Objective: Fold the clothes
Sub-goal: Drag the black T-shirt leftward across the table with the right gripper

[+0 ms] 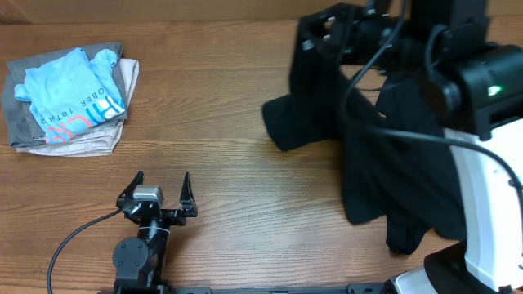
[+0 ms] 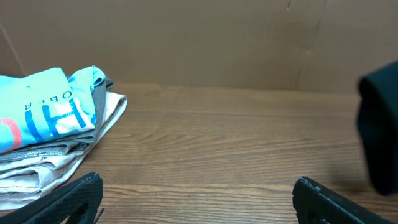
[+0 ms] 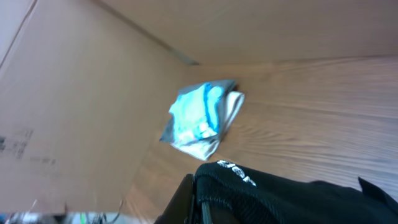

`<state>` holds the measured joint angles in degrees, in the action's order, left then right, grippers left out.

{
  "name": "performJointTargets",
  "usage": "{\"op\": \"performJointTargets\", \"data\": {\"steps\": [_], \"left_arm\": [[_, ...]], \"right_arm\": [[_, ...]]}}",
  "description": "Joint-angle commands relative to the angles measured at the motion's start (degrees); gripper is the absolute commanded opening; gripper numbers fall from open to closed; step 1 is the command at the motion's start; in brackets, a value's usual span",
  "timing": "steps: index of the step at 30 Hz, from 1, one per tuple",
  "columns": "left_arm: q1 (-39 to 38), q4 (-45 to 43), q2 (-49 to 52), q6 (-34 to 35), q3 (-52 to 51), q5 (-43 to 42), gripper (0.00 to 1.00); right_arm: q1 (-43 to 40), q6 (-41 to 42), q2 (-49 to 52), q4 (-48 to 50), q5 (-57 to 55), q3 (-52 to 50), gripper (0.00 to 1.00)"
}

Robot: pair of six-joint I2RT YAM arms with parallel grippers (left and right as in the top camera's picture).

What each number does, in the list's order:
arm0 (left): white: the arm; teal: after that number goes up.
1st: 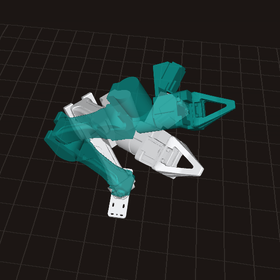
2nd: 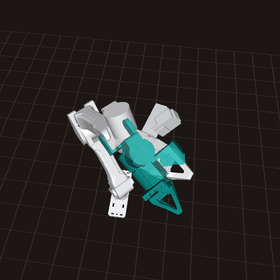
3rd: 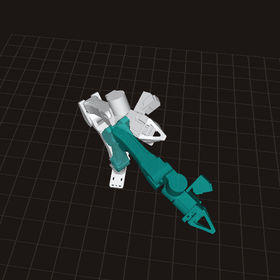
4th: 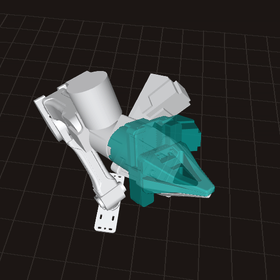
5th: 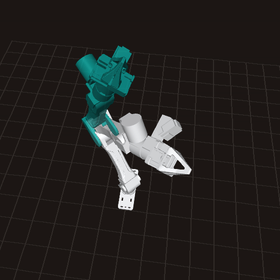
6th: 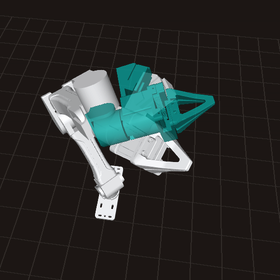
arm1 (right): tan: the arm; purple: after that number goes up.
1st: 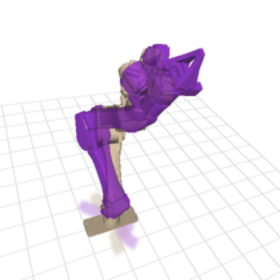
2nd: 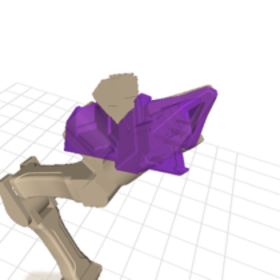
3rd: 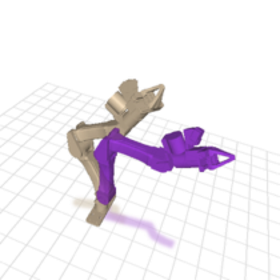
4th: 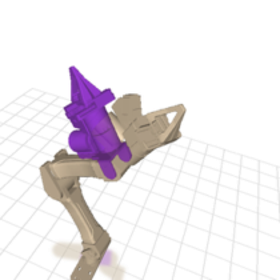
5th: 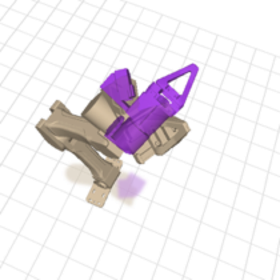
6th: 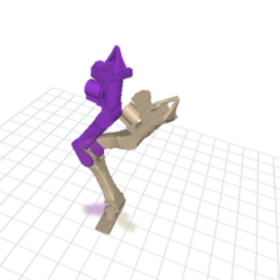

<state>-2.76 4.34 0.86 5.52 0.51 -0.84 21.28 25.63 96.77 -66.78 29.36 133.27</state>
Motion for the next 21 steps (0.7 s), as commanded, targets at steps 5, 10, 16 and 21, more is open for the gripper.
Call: {"op": "performJointTargets", "data": {"steps": [5, 10, 16, 21], "left_arm": [[-0.26, 0.00, -0.61, -1.29, -0.24, -0.22, 1.00], [-0.26, -0.02, -0.61, -1.29, -0.24, -0.22, 1.00], [-0.26, 0.00, -0.61, -1.29, -0.24, -0.22, 1.00], [-0.26, 0.00, -0.61, -1.29, -0.24, -0.22, 1.00]], "right_arm": [[7.23, -0.33, 6.23, 3.37, -1.31, 2.12, 0.04], [10.34, -0.31, 12.35, 5.05, -1.29, 2.08, 0.04], [13.07, -0.31, 19.78, 5.42, -1.51, 2.08, 0.04], [14.56, -0.26, 26.08, 5.57, -2.78, 2.08, 0.04]]}}
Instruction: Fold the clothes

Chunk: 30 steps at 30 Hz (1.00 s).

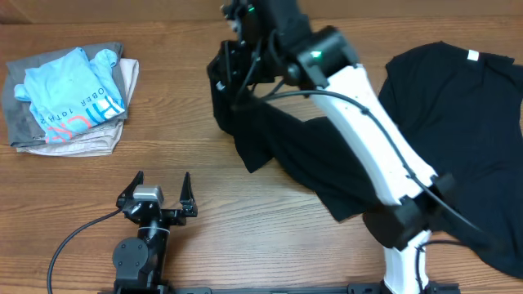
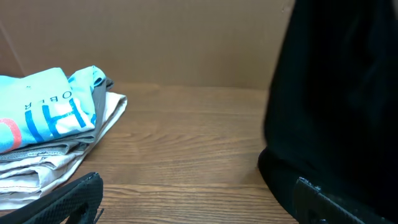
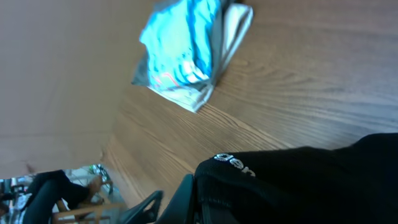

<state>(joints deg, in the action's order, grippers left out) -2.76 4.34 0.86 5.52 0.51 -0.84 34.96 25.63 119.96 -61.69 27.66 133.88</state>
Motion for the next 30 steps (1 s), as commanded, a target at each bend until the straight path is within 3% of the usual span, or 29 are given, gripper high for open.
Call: {"op": "performJointTargets", "data": {"steps": [1, 6, 8, 9, 12, 13, 16, 24, 30], "left_arm": [[-0.26, 0.00, -0.61, -1.29, -0.24, -0.22, 1.00], [-0.26, 0.00, -0.59, -1.29, -0.24, -0.22, 1.00], [-0.26, 0.00, -0.61, -1.29, -0.24, -0.22, 1.00], [-0.26, 0.00, -0.61, -1.29, -0.24, -0.22, 1.00], [-0.26, -0.02, -0.61, -1.29, -0.24, -0.22, 1.00], [-0.26, -0.02, -0.61, -1.29, -0.24, -0.22, 1.00], [-0.26, 0.00, -0.59, -1.29, -0.24, -0.22, 1.00], [-0.26, 0.00, -0.59, -1.29, -0.24, -0.22, 1.00], [-0.26, 0.00, -0.61, -1.29, -0.24, -0.22, 1.00]], "right_arm": [[1.09, -0.24, 3.91, 0.57, -1.07, 1.44, 0.04], [2.62, -0.07, 9.01, 0.79, -1.05, 1.44, 0.04], [3.19, -0.07, 10.16, 0.79, -1.05, 1.44, 0.11], [3.23, -0.07, 10.45, 0.79, -1.05, 1.44, 0.32], [2.82, -0.11, 9.88, 0.76, -0.76, 1.70, 0.69], [2.36, -0.11, 9.20, 0.70, -0.46, 1.84, 0.80], [-0.07, -0.72, 5.53, -1.22, -0.48, 1.97, 1.00], [-14.25, -3.98, -5.95, -21.53, -11.30, 1.97, 1.00], [-27.08, -4.00, -6.58, -34.77, -17.99, 0.74, 1.00]]}}
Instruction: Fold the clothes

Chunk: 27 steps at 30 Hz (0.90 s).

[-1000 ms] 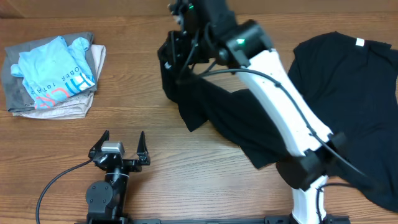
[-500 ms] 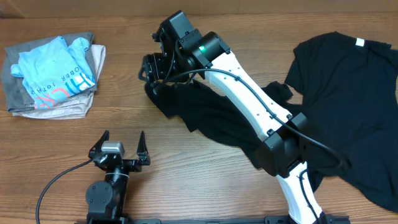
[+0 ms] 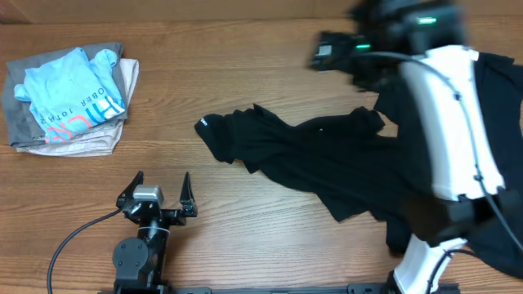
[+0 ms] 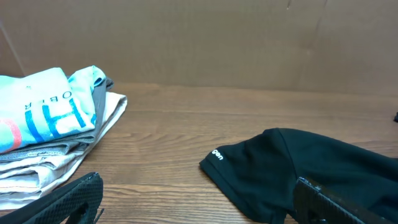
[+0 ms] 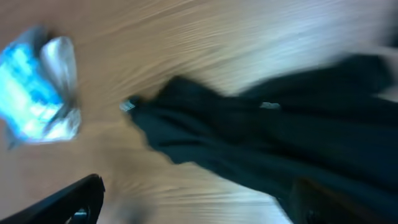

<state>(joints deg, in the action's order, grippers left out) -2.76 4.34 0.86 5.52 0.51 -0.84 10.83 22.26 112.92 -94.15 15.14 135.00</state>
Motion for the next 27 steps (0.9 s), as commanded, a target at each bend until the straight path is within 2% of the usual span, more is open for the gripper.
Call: {"op": "performJointTargets", "data": {"steps": [1, 2, 4, 5, 7, 8, 9, 14, 17, 23, 27], "left_arm": [[-0.26, -0.02, -0.59, -1.29, -0.24, -0.22, 1.00], [-0.26, -0.02, -0.59, -1.29, -0.24, -0.22, 1.00], [-0.26, 0.00, -0.61, -1.29, -0.24, -0.22, 1.00], [-0.26, 0.00, -0.61, -1.29, -0.24, -0.22, 1.00], [-0.26, -0.02, -0.61, -1.29, -0.24, -0.22, 1.00], [-0.26, -0.02, -0.59, -1.29, -0.24, -0.22, 1.00], [-0.26, -0.02, -0.61, -1.29, -0.24, -0.22, 1.00], [-0.26, 0.00, -0.61, -1.29, -0.24, -0.22, 1.00], [-0.26, -0.02, -0.59, -1.29, -0.24, -0.22, 1.00], [-0.26, 0.00, -0.59, -1.29, -0.24, -0.22, 1.00], [-0.26, 0.00, -0.59, -1.29, -0.24, -0.22, 1.00]], "right_arm": [[-4.24, -0.66, 0.46, -2.91, -6.73, -1.27, 1.00], [-5.42, -0.61, 0.46, -2.91, -7.50, -2.73, 0.93], [-7.34, -0.59, 0.52, -2.67, -7.82, -5.90, 0.73], [-7.87, -0.55, 0.59, -2.14, -7.82, -7.76, 0.61], [-8.66, 0.55, 0.59, -0.37, -7.89, -12.26, 0.28], [-8.72, 0.52, 0.59, 0.98, -7.82, -14.82, 0.17], [-8.70, 0.52, 0.59, 2.64, -7.85, -17.70, 0.11], [-8.44, 4.68, 0.61, 13.14, -9.57, -32.44, 0.09], [-8.33, 6.95, 0.79, 23.54, -9.22, -43.06, 0.09], [-7.10, 8.52, 1.99, 37.97, -1.90, -53.53, 0.09], [-3.28, 12.70, 2.19, 47.04, -1.99, -58.82, 0.09]]}}
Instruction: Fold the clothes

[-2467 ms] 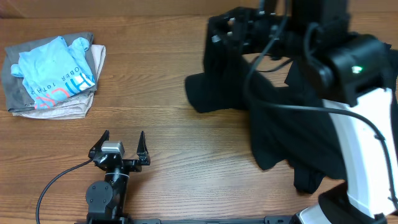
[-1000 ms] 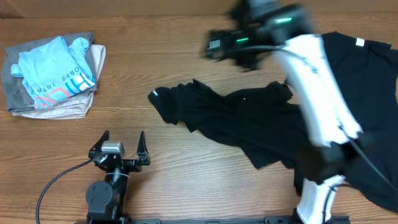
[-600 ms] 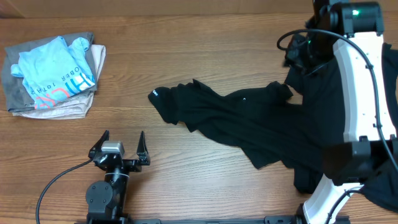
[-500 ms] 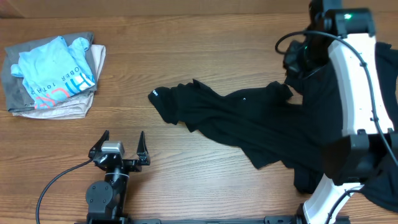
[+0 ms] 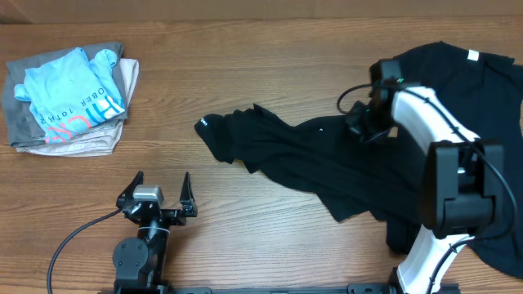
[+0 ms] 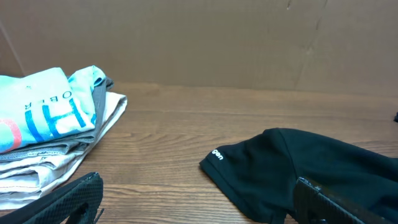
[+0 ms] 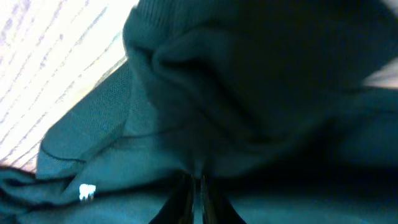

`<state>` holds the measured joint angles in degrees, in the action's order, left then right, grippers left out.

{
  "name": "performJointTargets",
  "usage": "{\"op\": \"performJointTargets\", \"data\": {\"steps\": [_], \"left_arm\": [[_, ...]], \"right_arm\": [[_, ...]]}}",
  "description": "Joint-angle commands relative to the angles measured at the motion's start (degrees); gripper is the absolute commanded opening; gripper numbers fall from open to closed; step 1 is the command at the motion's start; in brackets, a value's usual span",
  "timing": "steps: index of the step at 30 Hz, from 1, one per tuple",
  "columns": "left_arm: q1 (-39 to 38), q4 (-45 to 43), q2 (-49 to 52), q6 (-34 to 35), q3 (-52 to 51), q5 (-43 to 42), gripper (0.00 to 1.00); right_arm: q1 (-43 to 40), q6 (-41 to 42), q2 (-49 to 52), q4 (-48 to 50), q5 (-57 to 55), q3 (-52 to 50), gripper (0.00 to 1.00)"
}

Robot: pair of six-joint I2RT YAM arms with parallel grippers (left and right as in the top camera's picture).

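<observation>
A black shirt [image 5: 310,155] lies crumpled across the middle and right of the wooden table, one end with a small white mark reaching left. The left wrist view shows that end [image 6: 292,168]. My right gripper [image 5: 365,124] is down on a bunched fold at the shirt's middle right. Its jaws [image 7: 194,183] are shut on the black fabric [image 7: 217,93]. My left gripper [image 5: 160,189] stands open at the table's front left, apart from the shirt, with nothing between its fingers [image 6: 68,196].
A folded stack of clothes [image 5: 69,98], light blue on top of beige and grey, sits at the back left, also shown in the left wrist view [image 6: 43,130]. A cardboard wall [image 6: 199,43] closes the back. The left arm's cable [image 5: 73,237] trails at the front.
My right gripper was open above the back of the table; now it is down on the shirt's middle fold and shut on it. The shirt and left gripper have not moved.
My right gripper first held the black shirt up at the right. Then it held it over the table's middle left. Then the shirt lay stretched across the table with the gripper open above it. Now the gripper is shut on the shirt's middle fold.
</observation>
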<state>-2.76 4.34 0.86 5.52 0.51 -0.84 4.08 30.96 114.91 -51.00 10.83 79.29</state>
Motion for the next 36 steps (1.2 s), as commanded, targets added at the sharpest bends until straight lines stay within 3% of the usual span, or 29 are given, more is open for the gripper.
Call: {"op": "performJointTargets", "data": {"steps": [1, 7, 14, 16, 20, 25, 30, 36], "left_arm": [[-0.26, 0.00, -0.61, -1.29, -0.24, -0.22, 1.00], [-0.26, -0.02, -0.59, -1.29, -0.24, -0.22, 1.00], [-0.26, -0.02, -0.59, -1.29, -0.24, -0.22, 1.00], [-0.26, -0.02, -0.61, -1.29, -0.24, -0.22, 1.00], [-0.26, -0.02, -0.59, -1.29, -0.24, -0.22, 1.00], [-0.26, 0.00, -0.61, -1.29, -0.24, -0.22, 1.00], [-0.26, 0.00, -0.61, -1.29, -0.24, -0.22, 1.00], [-0.26, -0.02, -0.61, -1.29, -0.24, -0.22, 1.00]], "right_arm": [[4.44, 5.16, 0.26, 5.68, 2.29, -4.02, 0.09], [14.36, 12.63, 0.81, 17.66, 2.82, -7.23, 0.09], [27.65, 12.24, 1.27, 32.54, 4.70, -7.21, 0.09], [30.51, 10.45, 1.27, 36.30, 4.70, -7.21, 0.11], [33.77, 4.15, 1.25, 39.91, 4.72, -5.90, 0.24], [29.57, -1.55, -2.14, 25.86, 4.72, 2.05, 0.40], [21.03, -3.80, -8.17, 4.98, 4.63, 10.40, 0.42], [7.61, -3.80, -12.81, -13.31, -0.74, 11.58, 0.45]]}}
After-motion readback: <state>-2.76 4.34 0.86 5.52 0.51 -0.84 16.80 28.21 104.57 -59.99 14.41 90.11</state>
